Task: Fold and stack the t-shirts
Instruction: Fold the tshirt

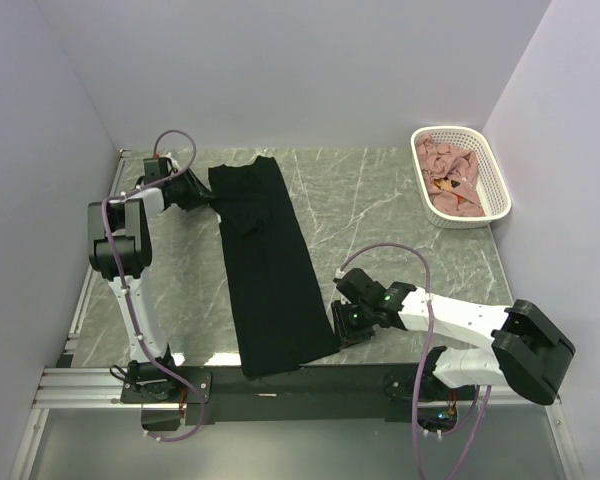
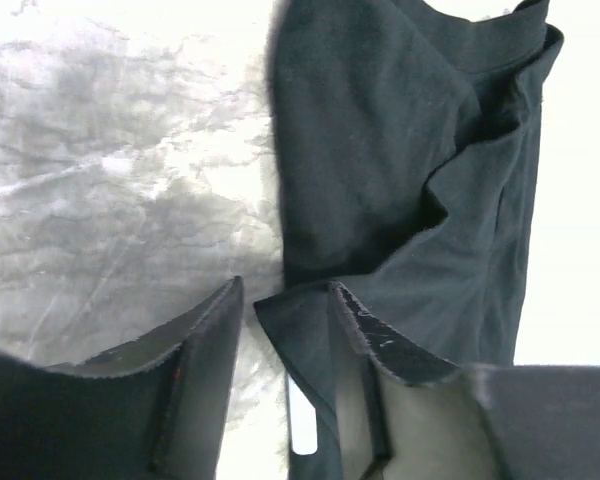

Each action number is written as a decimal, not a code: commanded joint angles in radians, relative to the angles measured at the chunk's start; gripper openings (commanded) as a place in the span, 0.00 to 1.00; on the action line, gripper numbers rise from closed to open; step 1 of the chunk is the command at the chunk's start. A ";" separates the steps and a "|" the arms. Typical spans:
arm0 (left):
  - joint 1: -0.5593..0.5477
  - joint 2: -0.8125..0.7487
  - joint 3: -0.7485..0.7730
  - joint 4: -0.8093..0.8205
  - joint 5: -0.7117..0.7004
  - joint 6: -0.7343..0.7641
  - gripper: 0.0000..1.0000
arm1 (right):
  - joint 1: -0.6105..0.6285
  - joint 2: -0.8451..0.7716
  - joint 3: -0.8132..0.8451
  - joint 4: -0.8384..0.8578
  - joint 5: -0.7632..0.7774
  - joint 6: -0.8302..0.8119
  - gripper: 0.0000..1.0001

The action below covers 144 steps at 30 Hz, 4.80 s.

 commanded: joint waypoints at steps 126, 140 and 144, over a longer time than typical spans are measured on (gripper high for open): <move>-0.327 -0.372 -0.367 -0.139 -0.540 -0.735 0.45 | 0.001 -0.169 -0.004 0.104 0.139 -0.143 0.36; -0.336 -0.318 -0.321 -0.161 -0.535 -0.743 0.35 | -0.001 -0.159 -0.010 0.115 0.136 -0.143 0.36; -0.342 -0.314 -0.309 -0.182 -0.541 -0.749 0.15 | 0.001 -0.166 -0.011 0.115 0.140 -0.143 0.36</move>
